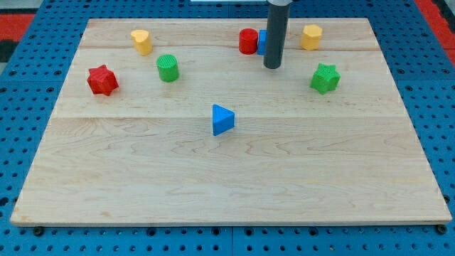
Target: Move the blue cube left to the blue triangle
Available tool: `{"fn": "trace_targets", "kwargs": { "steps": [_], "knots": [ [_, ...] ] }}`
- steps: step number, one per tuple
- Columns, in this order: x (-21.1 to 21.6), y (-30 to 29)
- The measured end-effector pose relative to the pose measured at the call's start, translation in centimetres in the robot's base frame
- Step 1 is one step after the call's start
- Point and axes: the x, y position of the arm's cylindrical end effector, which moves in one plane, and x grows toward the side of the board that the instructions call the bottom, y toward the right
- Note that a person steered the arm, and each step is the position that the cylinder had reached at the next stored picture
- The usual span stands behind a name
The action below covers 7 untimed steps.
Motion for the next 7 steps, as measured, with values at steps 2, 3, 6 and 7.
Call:
{"fn": "trace_targets", "kwargs": {
  "steps": [2, 3, 6, 7],
  "knots": [
    [-3.9, 2.9],
    [-4.3, 2.9],
    [-8.6, -0.2],
    [-6.6, -0.6]
  ]
}}
